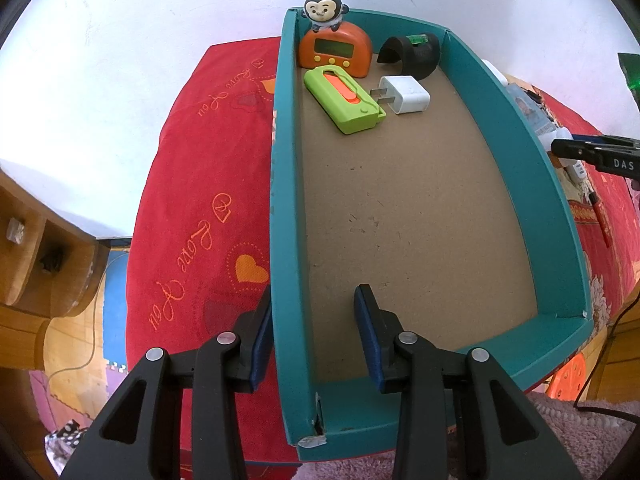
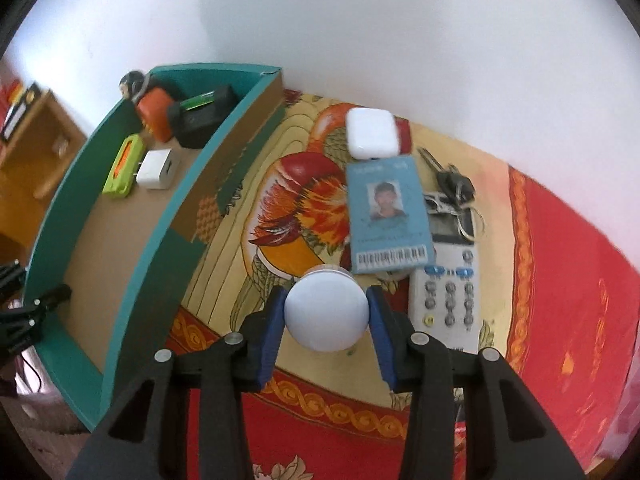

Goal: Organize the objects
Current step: 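Carry the pill jar into the box beside the spirit level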

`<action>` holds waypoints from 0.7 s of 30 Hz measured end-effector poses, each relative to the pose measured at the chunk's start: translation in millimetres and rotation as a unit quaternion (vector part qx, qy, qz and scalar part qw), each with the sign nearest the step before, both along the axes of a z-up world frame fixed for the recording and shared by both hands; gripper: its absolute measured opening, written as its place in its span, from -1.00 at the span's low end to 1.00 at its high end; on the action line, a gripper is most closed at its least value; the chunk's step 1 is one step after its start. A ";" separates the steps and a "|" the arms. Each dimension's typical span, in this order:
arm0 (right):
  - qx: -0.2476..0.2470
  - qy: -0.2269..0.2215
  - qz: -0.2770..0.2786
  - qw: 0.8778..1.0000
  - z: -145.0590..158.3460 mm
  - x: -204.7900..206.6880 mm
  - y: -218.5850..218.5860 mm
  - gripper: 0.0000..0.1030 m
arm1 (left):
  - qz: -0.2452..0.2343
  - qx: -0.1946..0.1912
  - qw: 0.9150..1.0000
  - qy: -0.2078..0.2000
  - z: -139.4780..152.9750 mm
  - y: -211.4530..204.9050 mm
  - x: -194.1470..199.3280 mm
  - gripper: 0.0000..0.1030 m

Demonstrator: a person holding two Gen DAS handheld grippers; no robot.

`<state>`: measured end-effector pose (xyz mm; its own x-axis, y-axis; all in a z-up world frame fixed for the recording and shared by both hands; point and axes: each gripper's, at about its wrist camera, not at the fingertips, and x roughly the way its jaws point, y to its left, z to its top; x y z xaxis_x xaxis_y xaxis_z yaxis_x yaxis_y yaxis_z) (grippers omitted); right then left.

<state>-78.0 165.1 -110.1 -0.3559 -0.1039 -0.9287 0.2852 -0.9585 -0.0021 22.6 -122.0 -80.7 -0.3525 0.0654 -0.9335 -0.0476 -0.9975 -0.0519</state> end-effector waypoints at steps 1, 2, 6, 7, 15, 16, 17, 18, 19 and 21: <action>-0.004 0.001 -0.002 1.000 0.5 1.3 2.0 -0.22 | 0.000 0.000 1.000 0.000 0.0 0.0 0.0 -0.26; -0.006 0.002 -0.003 1.000 0.8 1.7 3.1 -0.22 | 0.000 0.000 1.000 0.000 0.0 -0.1 -0.1 -0.26; 0.007 0.011 0.000 1.000 -0.2 -0.7 -1.4 -0.22 | 0.000 0.000 1.000 0.000 0.0 -0.5 0.5 -0.26; 0.013 0.013 0.001 1.000 -1.2 -1.9 -3.6 -0.22 | 0.000 0.001 1.000 0.001 0.1 -0.8 0.8 -0.26; 0.019 0.004 -0.005 1.000 -0.6 -2.8 -3.1 -0.20 | 0.001 0.001 1.000 0.001 0.3 -1.7 1.8 -0.26; 0.020 0.004 -0.005 1.000 0.1 -2.6 -2.6 -0.20 | 0.001 0.001 1.000 0.001 0.2 -2.1 1.9 -0.26; 0.022 0.003 -0.004 1.000 0.5 -2.6 -2.2 -0.19 | 0.001 0.001 1.000 0.002 0.3 -2.0 2.0 -0.26; 0.023 0.002 -0.003 1.000 0.7 -2.7 -2.2 -0.19 | 0.000 0.001 1.000 0.002 0.3 -1.7 1.9 -0.26; 0.024 0.002 -0.002 1.000 0.9 -2.8 -2.2 -0.19 | 0.000 0.001 1.000 0.002 0.3 -1.7 1.8 -0.26; 0.027 0.002 -0.002 1.000 1.1 -3.4 -2.3 -0.19 | 0.000 0.001 1.000 0.002 0.3 -2.1 1.7 -0.26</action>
